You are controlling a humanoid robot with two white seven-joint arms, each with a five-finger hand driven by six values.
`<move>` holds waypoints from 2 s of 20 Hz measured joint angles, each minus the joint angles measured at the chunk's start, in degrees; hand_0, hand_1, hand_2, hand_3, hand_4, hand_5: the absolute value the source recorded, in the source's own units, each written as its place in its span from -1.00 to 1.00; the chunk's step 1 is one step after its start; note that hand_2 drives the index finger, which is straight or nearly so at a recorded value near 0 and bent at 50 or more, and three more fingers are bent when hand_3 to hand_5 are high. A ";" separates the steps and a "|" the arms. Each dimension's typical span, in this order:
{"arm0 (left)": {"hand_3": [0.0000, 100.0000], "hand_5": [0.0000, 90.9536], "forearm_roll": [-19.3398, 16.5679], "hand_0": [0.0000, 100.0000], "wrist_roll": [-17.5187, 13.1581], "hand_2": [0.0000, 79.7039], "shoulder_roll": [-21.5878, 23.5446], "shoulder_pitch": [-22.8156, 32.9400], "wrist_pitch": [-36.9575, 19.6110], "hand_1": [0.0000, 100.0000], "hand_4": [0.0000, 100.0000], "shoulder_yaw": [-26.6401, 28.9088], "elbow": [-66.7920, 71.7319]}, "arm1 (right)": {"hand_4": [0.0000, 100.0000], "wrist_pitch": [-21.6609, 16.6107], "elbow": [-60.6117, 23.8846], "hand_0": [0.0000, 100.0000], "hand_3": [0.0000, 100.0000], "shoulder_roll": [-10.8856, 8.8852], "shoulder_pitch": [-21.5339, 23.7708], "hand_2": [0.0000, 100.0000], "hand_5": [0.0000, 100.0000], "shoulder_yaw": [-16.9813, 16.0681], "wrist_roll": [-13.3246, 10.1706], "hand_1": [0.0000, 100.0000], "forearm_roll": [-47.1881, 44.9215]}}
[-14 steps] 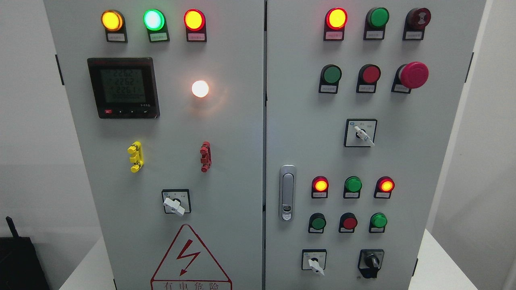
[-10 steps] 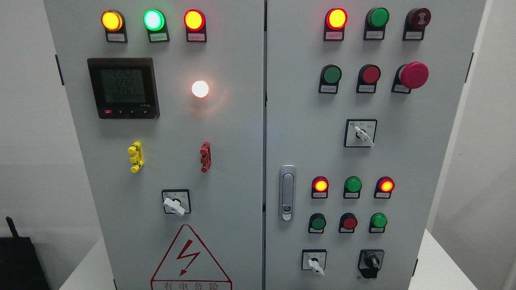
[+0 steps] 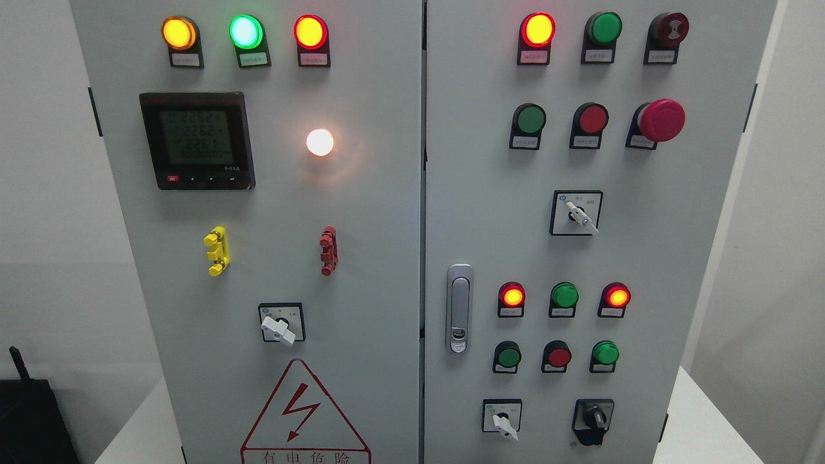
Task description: Trip black knob to open circuit
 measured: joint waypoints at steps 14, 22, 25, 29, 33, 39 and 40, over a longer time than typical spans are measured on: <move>-1.00 -1.00 0.00 -0.76 0.00 -1.00 0.00 0.00 0.00 -0.22 -1.00 0.00 0.00 | -0.80 -3.02 -20.08 -0.85 -0.58 -0.13 4.83 -1.00 -1.00 -1.84 -0.55 -0.36 -2.87; -1.00 -1.00 0.00 -0.76 0.00 -1.00 0.00 0.00 0.00 -0.22 -1.00 0.00 0.00 | -0.27 -6.51 -30.99 -0.72 -0.13 -0.13 6.34 -1.00 -0.67 -4.55 -1.94 -0.19 -2.97; -1.00 -1.00 0.00 -0.76 0.00 -1.00 0.00 0.00 0.00 -0.22 -1.00 0.00 0.00 | -0.11 -6.52 -35.89 -0.70 0.05 -0.14 7.01 -1.00 -0.56 -4.97 -2.42 -0.10 -3.11; -1.00 -1.00 0.00 -0.76 0.00 -1.00 0.00 0.00 0.00 -0.22 -1.00 0.00 0.00 | 0.08 -6.85 -40.79 -0.58 0.30 -0.37 7.36 -1.00 -0.42 -5.00 -4.65 0.05 -6.23; -1.00 -1.00 0.00 -0.76 0.00 -1.00 0.00 0.00 0.00 -0.22 -1.00 0.00 0.00 | 0.28 -9.47 -44.88 -0.45 0.66 -0.37 8.52 -1.00 -0.23 -5.00 -5.03 0.21 -6.65; -1.00 -1.00 0.00 -0.76 0.00 -1.00 0.00 0.00 0.00 -0.22 -1.00 0.00 0.00 | 0.46 -11.59 -51.20 -0.12 0.76 -0.32 9.34 -1.00 -0.02 -5.04 -7.24 0.49 -6.75; -1.00 -1.00 0.00 -0.76 0.00 -1.00 0.00 0.00 0.00 -0.22 -1.00 0.00 0.00 | 0.47 -12.29 -52.11 -0.01 0.76 -0.30 9.62 -1.00 0.02 -5.04 -7.26 0.57 -6.75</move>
